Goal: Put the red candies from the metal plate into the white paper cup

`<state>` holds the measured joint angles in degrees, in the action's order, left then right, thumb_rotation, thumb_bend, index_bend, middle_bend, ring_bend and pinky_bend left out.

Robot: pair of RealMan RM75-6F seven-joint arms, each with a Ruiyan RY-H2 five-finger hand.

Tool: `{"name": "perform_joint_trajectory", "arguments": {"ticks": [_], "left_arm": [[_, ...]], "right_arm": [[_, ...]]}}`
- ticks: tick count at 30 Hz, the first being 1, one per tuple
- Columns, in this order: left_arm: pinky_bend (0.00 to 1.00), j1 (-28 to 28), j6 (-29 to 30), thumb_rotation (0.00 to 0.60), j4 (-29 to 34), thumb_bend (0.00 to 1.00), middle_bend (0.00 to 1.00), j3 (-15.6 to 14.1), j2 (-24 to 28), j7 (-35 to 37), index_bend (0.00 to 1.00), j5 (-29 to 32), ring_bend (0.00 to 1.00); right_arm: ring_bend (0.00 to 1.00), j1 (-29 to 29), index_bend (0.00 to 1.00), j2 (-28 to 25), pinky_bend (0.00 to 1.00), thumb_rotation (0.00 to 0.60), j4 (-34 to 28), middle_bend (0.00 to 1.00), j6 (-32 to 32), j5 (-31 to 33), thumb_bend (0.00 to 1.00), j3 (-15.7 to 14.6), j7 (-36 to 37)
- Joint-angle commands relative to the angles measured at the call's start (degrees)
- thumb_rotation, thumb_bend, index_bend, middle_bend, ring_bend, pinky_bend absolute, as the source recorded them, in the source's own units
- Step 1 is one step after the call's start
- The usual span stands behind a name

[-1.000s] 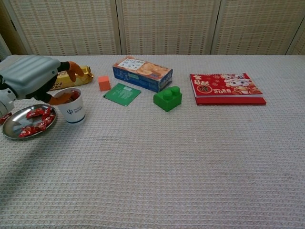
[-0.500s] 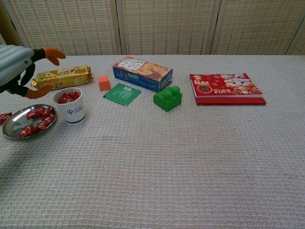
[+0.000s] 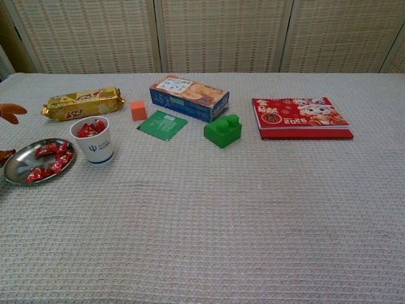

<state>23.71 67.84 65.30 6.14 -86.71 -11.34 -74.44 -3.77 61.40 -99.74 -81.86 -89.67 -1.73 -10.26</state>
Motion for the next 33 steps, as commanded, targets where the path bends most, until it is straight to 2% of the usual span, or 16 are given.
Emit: {"name": "perform_joint_trajectory", "arguments": {"ticks": [1, 5, 10, 22, 33], "left_arm": [[1.0, 0.79, -2.28, 0.6, -4.62, 0.39, 0.17, -0.34, -2.7, -1.15, 0.09, 1.04, 0.72], [1.0, 1.09, -4.26, 0.6, -7.88, 0.39, 0.15, -0.61, -4.54, -3.58, 0.1, 2.16, 0.72], [1.0, 0.77, -5.0, 0.6, -11.65, 0.39, 0.16, -0.07, -5.92, -3.87, 0.16, 3.46, 0.72], [1.0, 1.24, -5.71, 0.6, -19.01, 0.38, 0.33, 0.69, -9.38, -1.79, 0.31, 3.14, 0.72], [1.0, 2.13, -6.87, 0.6, -23.24, 0.39, 0.37, 1.07, -11.73, -0.4, 0.37, 2.37, 0.72]], "right_arm": [[0.0, 0.78, 0.0, -0.55, 0.0, 0.6, -0.13, 0.0, -1.56, -2.11, 0.03, -0.89, 1.16], [0.0, 1.47, 0.0, -1.02, 0.0, 0.6, 0.0, 0.0, -3.13, -4.33, 0.03, -1.61, 2.25], [0.0, 2.05, 0.0, -1.51, 0.0, 0.6, 0.39, 0.0, -4.26, -5.77, 0.03, -2.09, 3.49], [0.0, 1.92, 0.0, -1.45, 0.0, 0.6, 0.32, 0.0, -3.46, -5.55, 0.03, -1.83, 3.35], [0.0, 2.02, 0.0, -1.47, 0.0, 0.6, 0.21, 0.0, -3.21, -5.16, 0.03, -1.58, 3.06]]}}
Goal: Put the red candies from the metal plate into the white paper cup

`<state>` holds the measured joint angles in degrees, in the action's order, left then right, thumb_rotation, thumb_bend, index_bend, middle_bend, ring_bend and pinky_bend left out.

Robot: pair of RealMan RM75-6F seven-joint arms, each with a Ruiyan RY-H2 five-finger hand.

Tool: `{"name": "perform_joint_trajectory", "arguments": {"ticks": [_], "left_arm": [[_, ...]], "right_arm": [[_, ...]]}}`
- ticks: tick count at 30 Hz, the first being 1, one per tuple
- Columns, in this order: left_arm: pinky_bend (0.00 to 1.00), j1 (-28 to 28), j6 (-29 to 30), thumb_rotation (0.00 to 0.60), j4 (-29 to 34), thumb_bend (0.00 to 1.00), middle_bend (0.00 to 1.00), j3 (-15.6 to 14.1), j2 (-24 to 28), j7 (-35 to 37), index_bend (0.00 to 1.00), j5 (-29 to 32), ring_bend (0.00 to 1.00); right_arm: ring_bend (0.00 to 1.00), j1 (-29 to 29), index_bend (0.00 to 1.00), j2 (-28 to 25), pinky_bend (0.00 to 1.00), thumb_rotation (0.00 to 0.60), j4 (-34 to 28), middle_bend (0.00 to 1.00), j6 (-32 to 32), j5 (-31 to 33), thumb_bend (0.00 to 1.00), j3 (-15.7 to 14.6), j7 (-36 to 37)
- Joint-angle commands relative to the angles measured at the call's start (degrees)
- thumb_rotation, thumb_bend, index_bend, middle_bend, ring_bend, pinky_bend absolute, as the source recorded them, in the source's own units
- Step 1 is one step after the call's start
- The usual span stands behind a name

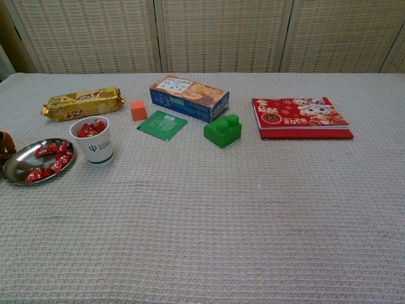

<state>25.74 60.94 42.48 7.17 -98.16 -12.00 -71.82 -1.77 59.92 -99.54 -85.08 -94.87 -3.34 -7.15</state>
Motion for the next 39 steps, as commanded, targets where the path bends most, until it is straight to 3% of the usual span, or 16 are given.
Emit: {"name": "perform_joint_trajectory", "arguments": {"ticks": [1, 8, 14, 19, 24, 30, 39], "left_arm": [[1.0, 0.11, 0.14, 0.6, -0.65, 0.39, 0.38, 0.04, -0.42, 0.37, 0.39, -0.37, 0.72], [1.0, 0.12, 1.58, 0.6, -2.28, 0.39, 0.53, 0.55, -1.55, 2.5, 0.52, -1.17, 0.72], [1.0, -0.6, 4.18, 0.6, -0.55, 0.39, 0.56, 0.96, -0.14, 3.85, 0.54, -2.0, 0.72], [1.0, -1.56, 9.78, 0.6, 7.2, 0.39, 0.57, 2.02, 3.79, 3.67, 0.55, -3.4, 0.72], [1.0, -1.28, 14.04, 0.6, 21.22, 0.39, 0.56, 3.84, 9.65, 0.53, 0.54, -4.9, 0.73], [1.0, 2.47, 14.25, 0.6, 33.26, 0.39, 0.55, 6.19, 12.05, -6.78, 0.52, -6.47, 0.73], [1.0, 10.2, 7.52, 0.6, 32.87, 0.39, 0.52, 8.12, 6.25, -17.32, 0.5, -3.5, 0.73]], "right_arm": [[0.0, 0.02, 0.0, 0.02, 0.0, 0.6, 0.0, 0.0, 0.04, 0.08, 0.03, 0.05, -0.06], [0.0, -0.05, 0.0, 0.07, 0.0, 0.6, -0.07, 0.0, 0.38, 0.39, 0.03, 0.22, -0.25], [0.0, -0.04, 0.0, 0.06, 0.0, 0.6, -0.09, 0.0, 0.43, 0.57, 0.03, 0.38, -0.26], [0.0, -0.03, 0.0, 0.0, 0.0, 0.6, -0.1, 0.0, 0.39, 0.65, 0.03, 0.51, -0.14], [0.0, -0.23, 0.0, -0.14, 0.0, 0.6, 0.03, 0.0, 0.73, 0.97, 0.03, 0.72, 0.31], [0.0, -0.67, 0.0, -0.1, 0.0, 0.6, 0.05, 0.0, 1.65, 1.4, 0.03, 0.87, 0.36], [0.0, -0.67, 0.0, -0.34, 0.0, 0.6, -0.04, 0.0, 1.82, 1.96, 0.03, 0.99, 0.76]]}}
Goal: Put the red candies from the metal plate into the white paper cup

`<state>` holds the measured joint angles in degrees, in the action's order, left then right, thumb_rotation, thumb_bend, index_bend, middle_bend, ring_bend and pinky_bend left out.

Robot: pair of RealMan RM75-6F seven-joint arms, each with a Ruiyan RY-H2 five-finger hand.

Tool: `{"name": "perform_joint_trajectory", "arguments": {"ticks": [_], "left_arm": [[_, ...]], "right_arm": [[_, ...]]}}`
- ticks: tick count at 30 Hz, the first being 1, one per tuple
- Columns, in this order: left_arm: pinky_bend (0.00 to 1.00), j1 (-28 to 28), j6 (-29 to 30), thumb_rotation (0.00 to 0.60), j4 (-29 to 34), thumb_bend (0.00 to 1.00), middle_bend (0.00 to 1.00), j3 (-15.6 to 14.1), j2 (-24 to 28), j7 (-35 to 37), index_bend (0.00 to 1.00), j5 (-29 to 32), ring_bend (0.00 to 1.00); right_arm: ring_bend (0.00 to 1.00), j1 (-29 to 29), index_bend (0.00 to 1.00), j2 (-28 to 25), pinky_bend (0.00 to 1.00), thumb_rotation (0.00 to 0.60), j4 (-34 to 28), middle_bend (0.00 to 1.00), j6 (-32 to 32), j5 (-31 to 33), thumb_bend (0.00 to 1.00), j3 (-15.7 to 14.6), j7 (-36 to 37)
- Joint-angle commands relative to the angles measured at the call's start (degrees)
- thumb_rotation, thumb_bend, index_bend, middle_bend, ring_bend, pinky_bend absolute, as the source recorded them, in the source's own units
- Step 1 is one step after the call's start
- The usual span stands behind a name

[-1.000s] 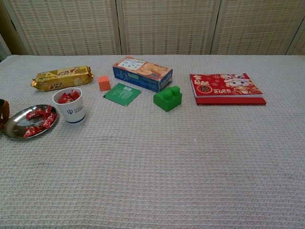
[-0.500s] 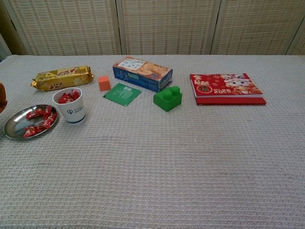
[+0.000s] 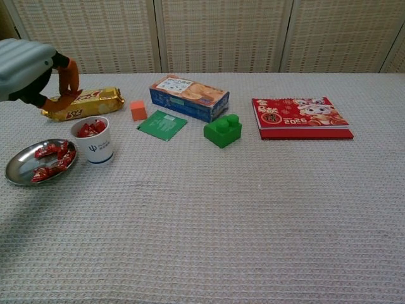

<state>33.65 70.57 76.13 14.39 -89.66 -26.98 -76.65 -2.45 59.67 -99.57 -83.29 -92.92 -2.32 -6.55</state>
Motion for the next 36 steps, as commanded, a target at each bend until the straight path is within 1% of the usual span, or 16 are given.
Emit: {"name": "perform_joint_trajectory", "arguments": {"ticks": [1, 4, 8, 11, 13, 18, 21, 23, 25, 27, 30, 33, 36], "left_arm": [[1.0, 2.77, -2.76, 0.6, -1.41, 0.39, 0.52, 0.81, -2.87, -2.88, 0.49, 1.74, 0.73], [1.0, 3.52, -4.11, 0.6, -3.49, 0.39, 0.5, 0.24, -4.3, -4.14, 0.47, 2.96, 0.73], [1.0, 3.26, -3.85, 0.6, -4.88, 0.39, 0.49, -1.05, -4.92, -4.21, 0.46, 2.86, 0.73], [1.0, 2.85, -3.3, 0.6, -4.75, 0.39, 0.49, -1.67, -4.62, -4.08, 0.46, 2.73, 0.73], [1.0, 2.5, -3.32, 0.6, -3.37, 0.39, 0.45, -2.09, -3.69, -3.89, 0.42, 2.78, 0.73], [1.0, 1.37, -4.09, 0.6, 3.27, 0.39, 0.15, -3.06, 0.43, -2.57, 0.15, 3.29, 0.72], [1.0, 1.01, -5.67, 0.6, 6.94, 0.39, 0.04, -3.6, 3.28, -2.94, 0.05, 4.67, 0.72], [1.0, 1.08, -7.17, 0.6, 8.61, 0.39, 0.01, -3.98, 5.01, -4.51, 0.02, 6.23, 0.72], [1.0, 1.43, -9.36, 0.6, 10.31, 0.38, 0.0, -4.23, 6.61, -6.16, 0.0, 8.78, 0.71], [1.0, 2.04, -11.96, 0.6, 11.36, 0.38, 0.0, -4.34, 7.7, -7.1, 0.0, 11.8, 0.69], [1.0, 3.09, -14.78, 0.6, 11.75, 0.38, 0.0, -4.09, 8.25, -7.31, 0.0, 15.56, 0.69], [1.0, 3.97, -15.98, 0.6, 10.99, 0.38, 0.0, -3.9, 7.86, -6.79, 0.0, 17.43, 0.68], [1.0, 4.48, -15.84, 0.6, 9.67, 0.38, 0.01, -4.22, 6.88, -6.4, 0.03, 17.53, 0.68]], "right_arm": [[0.0, 0.01, 0.0, -0.17, 0.0, 0.6, 0.02, 0.0, 0.05, -0.04, 0.03, -0.08, 0.26], [0.0, 0.05, 0.0, -0.44, 0.0, 0.6, 0.18, 0.0, -0.09, -0.21, 0.03, -0.14, 0.85], [0.0, 0.27, 0.0, -0.77, 0.0, 0.6, 0.47, 0.0, -0.62, -0.05, 0.03, 0.01, 1.74], [0.0, 0.22, 0.0, -0.86, 0.0, 0.6, 0.49, 0.0, -0.54, -0.12, 0.03, -0.01, 1.97], [0.0, 0.16, 0.0, -0.81, 0.0, 0.6, 0.44, 0.0, -0.44, -0.2, 0.03, -0.03, 1.87], [0.0, -0.19, 0.0, -0.53, 0.0, 0.6, 0.36, 0.0, 0.34, 0.1, 0.03, 0.06, 1.34], [0.0, -0.34, 0.0, -0.42, 0.0, 0.6, 0.31, 0.0, 0.63, 0.28, 0.03, 0.12, 1.05], [0.0, -0.36, 0.0, -0.4, 0.0, 0.6, 0.25, 0.0, 0.68, 0.37, 0.03, 0.16, 1.03], [0.0, -0.36, 0.0, -0.37, 0.0, 0.6, 0.22, 0.0, 0.64, 0.42, 0.03, 0.19, 0.95], [0.0, -0.36, 0.0, -0.34, 0.0, 0.6, 0.21, 0.0, 0.67, 0.4, 0.03, 0.17, 0.86], [0.0, -0.4, 0.0, -0.29, 0.0, 0.6, 0.2, 0.0, 0.78, 0.44, 0.03, 0.15, 0.74], [0.0, -0.41, 0.0, -0.3, 0.0, 0.6, 0.18, 0.0, 0.86, 0.54, 0.03, 0.13, 0.75], [0.0, -0.41, 0.0, -0.3, 0.0, 0.6, 0.14, 0.0, 0.91, 0.69, 0.03, 0.17, 0.65]]}}
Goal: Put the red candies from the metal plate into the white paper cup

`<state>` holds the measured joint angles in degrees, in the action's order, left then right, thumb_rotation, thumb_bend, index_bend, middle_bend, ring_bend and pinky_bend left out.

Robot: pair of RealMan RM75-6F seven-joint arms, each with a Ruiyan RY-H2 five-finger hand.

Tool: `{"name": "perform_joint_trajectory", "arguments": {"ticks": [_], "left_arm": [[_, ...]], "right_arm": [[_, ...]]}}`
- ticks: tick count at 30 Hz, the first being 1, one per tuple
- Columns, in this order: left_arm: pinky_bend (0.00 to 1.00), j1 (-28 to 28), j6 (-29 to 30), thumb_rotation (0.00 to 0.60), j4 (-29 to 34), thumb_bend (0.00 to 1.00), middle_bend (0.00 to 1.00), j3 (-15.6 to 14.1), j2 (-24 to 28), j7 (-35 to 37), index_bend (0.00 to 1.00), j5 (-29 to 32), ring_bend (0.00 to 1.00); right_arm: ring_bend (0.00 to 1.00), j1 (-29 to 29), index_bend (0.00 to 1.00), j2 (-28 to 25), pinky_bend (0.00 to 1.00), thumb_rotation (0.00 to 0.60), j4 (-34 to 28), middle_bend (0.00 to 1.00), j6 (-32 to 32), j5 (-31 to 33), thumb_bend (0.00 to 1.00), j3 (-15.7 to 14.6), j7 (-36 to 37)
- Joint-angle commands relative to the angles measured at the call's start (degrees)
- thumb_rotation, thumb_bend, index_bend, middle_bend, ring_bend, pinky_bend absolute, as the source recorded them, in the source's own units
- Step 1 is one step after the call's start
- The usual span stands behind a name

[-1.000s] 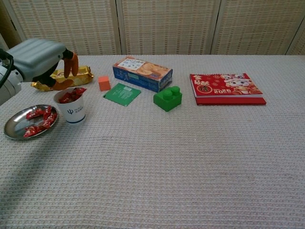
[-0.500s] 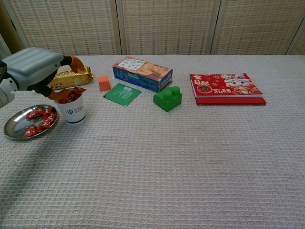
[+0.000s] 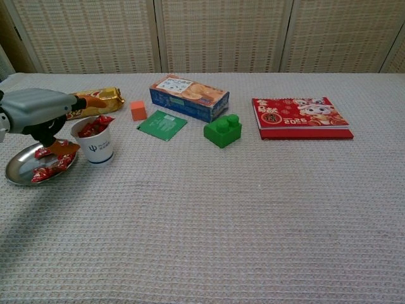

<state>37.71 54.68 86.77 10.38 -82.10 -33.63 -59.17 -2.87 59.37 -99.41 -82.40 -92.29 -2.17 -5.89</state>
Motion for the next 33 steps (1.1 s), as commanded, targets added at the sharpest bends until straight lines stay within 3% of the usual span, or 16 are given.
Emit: {"name": "perform_joint_trajectory", "arguments": {"ticks": [1, 9, 17, 33], "left_arm": [[1.0, 0.49, 0.29, 0.6, -1.39, 0.37, 0.02, -0.37, -1.04, 0.38, 0.03, -0.12, 0.68], [1.0, 0.55, 3.04, 0.6, -5.33, 0.38, 0.21, -0.58, -3.99, 4.39, 0.12, -2.99, 0.68], [1.0, 0.83, 2.79, 0.6, -7.87, 0.37, 0.32, -1.0, -5.47, 7.86, 0.17, -4.49, 0.68], [1.0, 0.93, 6.29, 0.6, -8.34, 0.37, 0.32, 0.1, -8.98, 13.7, 0.19, -8.31, 0.68]], "right_arm": [[0.0, 0.01, 0.0, 0.0, 0.0, 0.6, -0.03, 0.0, 0.02, 0.1, 0.03, 0.02, -0.03], [0.0, -0.1, 0.0, 0.04, 0.0, 0.6, -0.08, 0.0, 0.2, 0.38, 0.03, 0.14, -0.16], [0.0, -0.17, 0.0, 0.07, 0.0, 0.6, -0.13, 0.0, 0.34, 0.65, 0.03, 0.23, -0.25], [0.0, 0.05, 0.0, -0.33, 0.0, 0.6, -0.04, 0.0, -0.23, 0.4, 0.03, 0.17, 0.61]]}}
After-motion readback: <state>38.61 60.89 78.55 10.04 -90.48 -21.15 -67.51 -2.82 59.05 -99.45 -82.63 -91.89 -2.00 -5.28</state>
